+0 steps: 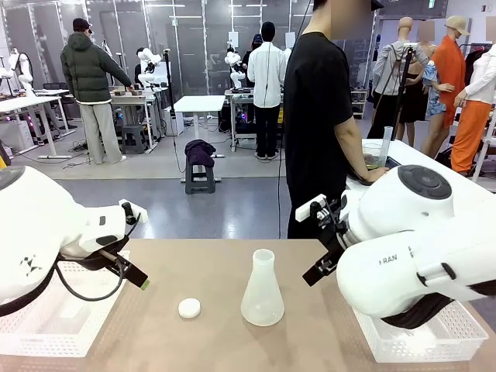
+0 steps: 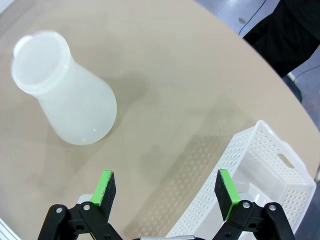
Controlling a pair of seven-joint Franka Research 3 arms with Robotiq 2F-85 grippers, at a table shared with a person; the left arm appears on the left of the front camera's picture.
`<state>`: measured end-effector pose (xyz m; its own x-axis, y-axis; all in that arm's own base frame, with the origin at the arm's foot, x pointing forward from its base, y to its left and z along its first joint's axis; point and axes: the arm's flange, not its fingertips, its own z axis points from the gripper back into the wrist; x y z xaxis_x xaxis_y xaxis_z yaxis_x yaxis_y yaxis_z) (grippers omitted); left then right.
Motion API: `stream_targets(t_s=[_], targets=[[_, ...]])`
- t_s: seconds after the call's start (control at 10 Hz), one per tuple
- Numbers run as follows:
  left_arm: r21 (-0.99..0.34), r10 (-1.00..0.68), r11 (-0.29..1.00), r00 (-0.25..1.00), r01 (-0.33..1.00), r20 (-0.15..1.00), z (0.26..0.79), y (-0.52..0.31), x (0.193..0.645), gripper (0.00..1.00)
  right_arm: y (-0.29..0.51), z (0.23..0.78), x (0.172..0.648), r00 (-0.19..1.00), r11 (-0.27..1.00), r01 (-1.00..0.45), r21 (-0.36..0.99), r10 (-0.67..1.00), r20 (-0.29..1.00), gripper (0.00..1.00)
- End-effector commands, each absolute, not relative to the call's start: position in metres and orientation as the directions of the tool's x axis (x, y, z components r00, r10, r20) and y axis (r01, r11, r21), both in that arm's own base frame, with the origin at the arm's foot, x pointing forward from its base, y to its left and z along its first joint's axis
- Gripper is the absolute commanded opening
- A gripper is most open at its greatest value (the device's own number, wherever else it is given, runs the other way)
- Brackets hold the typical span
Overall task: Prepare the solutions needed for the experiment.
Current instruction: Pick up the Plastic Funnel and insert it into the Big flask.
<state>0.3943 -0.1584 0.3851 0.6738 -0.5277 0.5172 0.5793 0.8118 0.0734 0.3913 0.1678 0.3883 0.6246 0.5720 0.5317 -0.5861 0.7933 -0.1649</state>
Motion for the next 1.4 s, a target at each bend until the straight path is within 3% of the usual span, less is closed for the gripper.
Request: stream_targets(t_s=[0.0, 0.2, 0.4, 0.6, 0.8, 1.1, 1.3], targets=[[-0.031, -0.506, 0.789, 0.677, 0.614, 0.534, 0.426, -0.135, 0.38, 1.0, 0.162, 0.44, 0.371, 0.638, 0.828, -0.552, -0.095, 0.493, 0.591, 1.0], [-0.103, -0.435, 0.804, 0.697, 0.586, 0.569, 0.459, -0.121, 0.364, 1.0, 0.155, 0.469, 0.357, 0.68, 0.866, -0.5, 0.022, 0.377, 0.629, 1.0], [-0.334, -0.281, 0.798, 0.8, 0.501, 0.53, 0.483, -0.111, 0.36, 1.0, 0.143, 0.496, 0.346, 0.712, 0.835, -0.498, 0.234, 0.239, 0.66, 1.0], [-0.589, -0.137, 0.712, 0.898, 0.382, 0.418, 0.497, -0.1, 0.373, 1.0, 0.122, 0.51, 0.353, 0.807, 0.677, -0.46, 0.575, 0.048, 0.589, 1.0], [-0.769, -0.037, 0.534, 0.919, 0.351, 0.393, 0.499, -0.084, 0.38, 1.0, 0.104, 0.505, 0.365, 0.903, 0.528, -0.283, 0.8, -0.135, 0.409, 1.0], [-0.914, 0.053, 0.227, 0.933, 0.337, 0.357, 0.486, -0.072, 0.386, 1.0, 0.092, 0.484, 0.38, 0.944, 0.305, -0.156, 0.939, -0.235, 0.233, 1.0], [-0.927, 0.048, 0.182, 0.939, 0.328, 0.342, 0.478, -0.078, 0.386, 1.0, 0.095, 0.478, 0.383, 0.952, 0.277, -0.099, 0.956, -0.252, 0.172, 1.0]])
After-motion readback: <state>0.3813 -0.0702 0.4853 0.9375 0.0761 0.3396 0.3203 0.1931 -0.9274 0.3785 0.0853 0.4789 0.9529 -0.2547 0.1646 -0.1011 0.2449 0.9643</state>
